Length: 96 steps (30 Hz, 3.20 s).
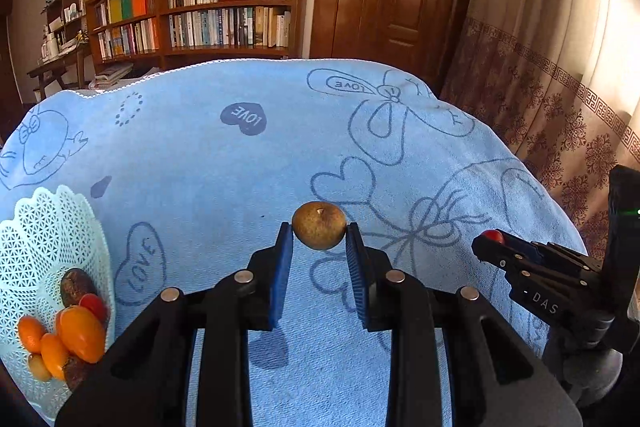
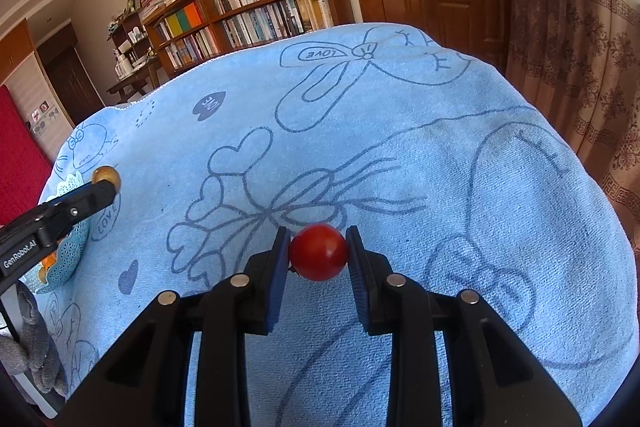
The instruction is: Organize fruits
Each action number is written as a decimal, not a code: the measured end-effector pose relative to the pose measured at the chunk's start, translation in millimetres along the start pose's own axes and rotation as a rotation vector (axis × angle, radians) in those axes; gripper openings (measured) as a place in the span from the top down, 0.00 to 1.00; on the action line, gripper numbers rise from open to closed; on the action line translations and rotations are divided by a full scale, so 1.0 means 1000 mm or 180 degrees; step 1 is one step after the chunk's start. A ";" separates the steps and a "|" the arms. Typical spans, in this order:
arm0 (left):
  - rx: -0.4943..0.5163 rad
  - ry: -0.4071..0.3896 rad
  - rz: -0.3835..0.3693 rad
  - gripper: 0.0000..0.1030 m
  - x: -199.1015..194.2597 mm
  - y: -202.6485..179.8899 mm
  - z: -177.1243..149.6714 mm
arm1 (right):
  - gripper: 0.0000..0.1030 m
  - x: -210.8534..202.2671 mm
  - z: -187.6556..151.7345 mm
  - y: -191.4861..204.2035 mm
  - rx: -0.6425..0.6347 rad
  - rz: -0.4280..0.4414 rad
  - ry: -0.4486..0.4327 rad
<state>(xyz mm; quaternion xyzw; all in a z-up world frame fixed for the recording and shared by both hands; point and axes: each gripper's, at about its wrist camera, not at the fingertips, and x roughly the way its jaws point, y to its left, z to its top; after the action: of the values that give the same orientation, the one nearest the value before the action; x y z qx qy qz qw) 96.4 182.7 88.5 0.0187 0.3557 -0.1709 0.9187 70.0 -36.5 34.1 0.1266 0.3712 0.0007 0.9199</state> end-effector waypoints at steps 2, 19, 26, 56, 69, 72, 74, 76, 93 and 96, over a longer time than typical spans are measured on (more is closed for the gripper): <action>-0.0062 -0.0051 0.0062 0.73 -0.013 0.015 -0.001 | 0.72 0.001 -0.001 0.001 -0.0018 -0.0015 0.0005; -0.0700 -0.0283 0.0604 0.73 -0.085 0.152 -0.027 | 0.72 -0.002 0.003 0.026 -0.0167 -0.0012 0.0020; -0.0990 -0.0424 0.0671 0.36 -0.107 0.184 -0.037 | 0.72 -0.006 0.009 0.059 -0.0241 0.0227 0.0047; -0.1344 -0.0735 0.0970 0.03 -0.156 0.230 -0.053 | 0.67 0.018 0.028 0.297 -0.1002 0.1180 0.0376; -0.1196 -0.0631 0.1142 0.03 -0.153 0.221 -0.057 | 0.28 -0.007 0.001 0.265 -0.1125 0.0877 0.0098; -0.1146 -0.0588 0.1155 0.03 -0.154 0.217 -0.061 | 0.20 -0.020 -0.014 0.267 -0.1324 0.0804 -0.0053; -0.1096 -0.0570 0.1195 0.03 -0.157 0.214 -0.064 | 0.16 -0.029 -0.023 0.269 -0.1456 0.0762 -0.0169; -0.1047 -0.0560 0.1246 0.03 -0.160 0.211 -0.068 | 0.10 -0.037 -0.032 0.273 -0.1583 0.0728 -0.0260; -0.0748 -0.0483 0.1835 0.03 -0.182 0.196 -0.124 | 0.05 -0.061 -0.068 0.290 -0.1960 0.0384 -0.0551; -0.0785 -0.0489 0.1823 0.03 -0.181 0.196 -0.127 | 0.05 -0.065 -0.072 0.294 -0.2003 0.0256 -0.0652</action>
<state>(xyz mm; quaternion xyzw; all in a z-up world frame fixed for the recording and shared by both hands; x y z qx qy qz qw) -46.5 441.0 95.7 -0.0064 0.2837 0.1381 0.9489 1.1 258.4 96.9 -0.1498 0.2531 0.1389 0.9456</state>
